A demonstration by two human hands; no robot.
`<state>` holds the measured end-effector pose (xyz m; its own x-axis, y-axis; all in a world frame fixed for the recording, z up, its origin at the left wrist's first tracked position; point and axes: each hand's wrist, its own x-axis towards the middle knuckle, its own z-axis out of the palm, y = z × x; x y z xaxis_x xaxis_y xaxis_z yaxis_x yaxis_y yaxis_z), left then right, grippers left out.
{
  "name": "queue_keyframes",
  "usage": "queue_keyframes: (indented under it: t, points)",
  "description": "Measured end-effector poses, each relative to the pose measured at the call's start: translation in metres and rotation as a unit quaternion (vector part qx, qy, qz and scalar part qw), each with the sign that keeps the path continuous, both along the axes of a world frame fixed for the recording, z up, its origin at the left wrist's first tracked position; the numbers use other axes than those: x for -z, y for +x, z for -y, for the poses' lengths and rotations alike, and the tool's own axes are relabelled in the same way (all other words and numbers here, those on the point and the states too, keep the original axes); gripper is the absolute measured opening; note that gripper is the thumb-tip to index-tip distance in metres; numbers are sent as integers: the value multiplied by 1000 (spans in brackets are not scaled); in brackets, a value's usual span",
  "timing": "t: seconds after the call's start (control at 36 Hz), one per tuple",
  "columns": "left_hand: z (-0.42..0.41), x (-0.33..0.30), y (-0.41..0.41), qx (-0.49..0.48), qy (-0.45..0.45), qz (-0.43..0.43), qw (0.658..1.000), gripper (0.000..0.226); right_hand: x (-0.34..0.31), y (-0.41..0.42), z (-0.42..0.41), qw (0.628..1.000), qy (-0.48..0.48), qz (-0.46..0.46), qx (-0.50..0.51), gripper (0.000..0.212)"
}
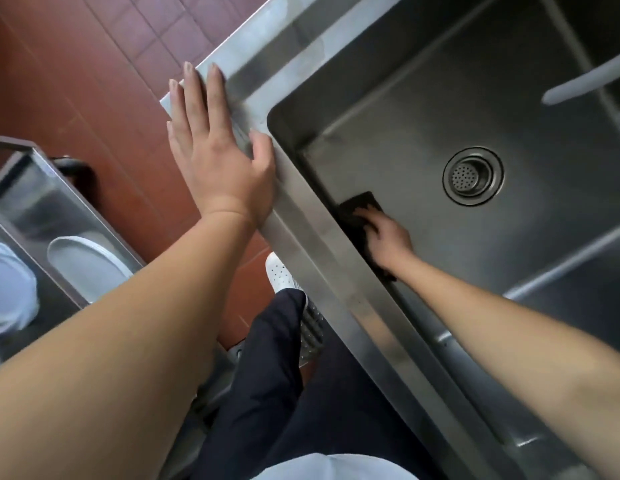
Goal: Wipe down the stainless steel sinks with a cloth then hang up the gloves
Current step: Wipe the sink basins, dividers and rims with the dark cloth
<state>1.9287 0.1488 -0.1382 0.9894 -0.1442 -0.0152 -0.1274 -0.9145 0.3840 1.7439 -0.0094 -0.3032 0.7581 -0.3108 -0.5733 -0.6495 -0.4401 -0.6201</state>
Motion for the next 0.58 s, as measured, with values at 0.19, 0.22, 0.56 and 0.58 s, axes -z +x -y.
queue_keyframes:
  t: [0.19,0.22,0.56,0.58]
  points:
    - [3,-3,-2,-15,16,-11,1000,77,-55,-17,7,933,287,-85,202,42]
    - [3,-3,-3,-14,15,-13,1000,77,-66,-19,7,929,299,-76,204,42]
    - [-2,-11,-1,5,0,-64,998,75,-197,74,-48,984,80,63,148,39]
    - [-2,-12,-1,7,1,-71,997,74,-201,82,-56,989,28,60,133,39]
